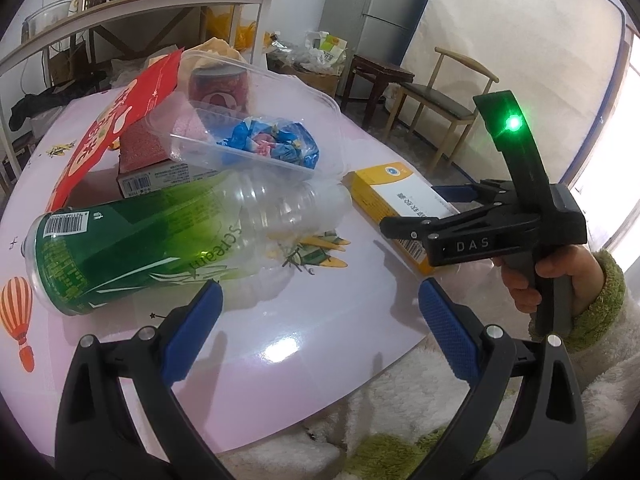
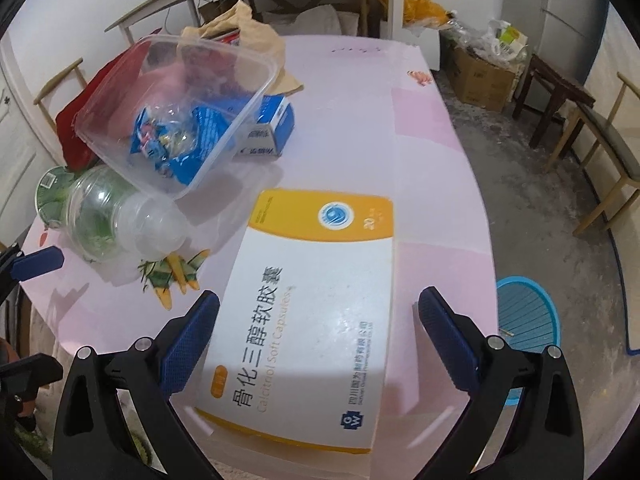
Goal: Collect trash
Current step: 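Lower the right tool onto the yellow-white medicine box and close on it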
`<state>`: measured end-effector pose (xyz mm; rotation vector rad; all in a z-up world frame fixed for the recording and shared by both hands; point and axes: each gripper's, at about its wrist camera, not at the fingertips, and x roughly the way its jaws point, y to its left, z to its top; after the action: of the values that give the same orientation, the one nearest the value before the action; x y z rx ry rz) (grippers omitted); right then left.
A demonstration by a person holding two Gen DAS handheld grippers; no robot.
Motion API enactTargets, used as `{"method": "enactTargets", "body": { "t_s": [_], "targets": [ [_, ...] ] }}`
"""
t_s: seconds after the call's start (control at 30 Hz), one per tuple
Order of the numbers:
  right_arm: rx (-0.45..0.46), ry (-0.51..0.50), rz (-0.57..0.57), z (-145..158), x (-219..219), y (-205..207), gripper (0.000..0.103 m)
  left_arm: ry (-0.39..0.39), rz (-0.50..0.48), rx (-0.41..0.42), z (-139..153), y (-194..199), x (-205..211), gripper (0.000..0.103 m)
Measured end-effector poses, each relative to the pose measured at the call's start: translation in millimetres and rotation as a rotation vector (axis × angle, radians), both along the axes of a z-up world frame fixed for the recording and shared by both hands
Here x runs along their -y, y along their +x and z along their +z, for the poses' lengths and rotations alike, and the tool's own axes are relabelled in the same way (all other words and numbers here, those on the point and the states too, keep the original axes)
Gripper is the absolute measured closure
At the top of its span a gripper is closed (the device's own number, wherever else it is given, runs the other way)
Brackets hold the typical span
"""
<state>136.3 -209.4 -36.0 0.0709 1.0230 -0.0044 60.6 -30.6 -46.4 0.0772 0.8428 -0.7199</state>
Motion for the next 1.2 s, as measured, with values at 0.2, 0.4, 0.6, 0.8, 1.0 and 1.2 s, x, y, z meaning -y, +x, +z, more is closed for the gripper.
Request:
{"method": "enactTargets", "body": {
  "t_s": [0.2, 0.4, 0.6, 0.8, 1.0, 1.2],
  "targets": [
    [0.000, -0.029, -0.009, -3, -1, -1, 0.016, 0.012, -0.006, 0.016, 0, -2, 3, 0.009],
    [0.000, -0.028, -0.030, -4, 4, -5, 0.031, 0.029, -0.019, 0.030, 0, -5, 8, 0.009],
    [0.003, -0.053, -0.024, -2, 5, -6, 0.031, 0.037, -0.031, 0.034, 1, -6, 11, 0.008],
    [0.007, -0.104, 0.003, -1, 4, -1, 0.026, 0.047, -0.041, 0.029, 0, 1, 16, 0.009],
    [0.015, -0.114, 0.020, -3, 2, 2, 0.026, 0.056, -0.046, 0.035, 1, 0, 21, 0.009],
    [0.024, -0.123, 0.036, -1, -1, 1, 0.031, 0.071, -0.059, 0.044, -1, -1, 27, 0.009]
  ]
}}
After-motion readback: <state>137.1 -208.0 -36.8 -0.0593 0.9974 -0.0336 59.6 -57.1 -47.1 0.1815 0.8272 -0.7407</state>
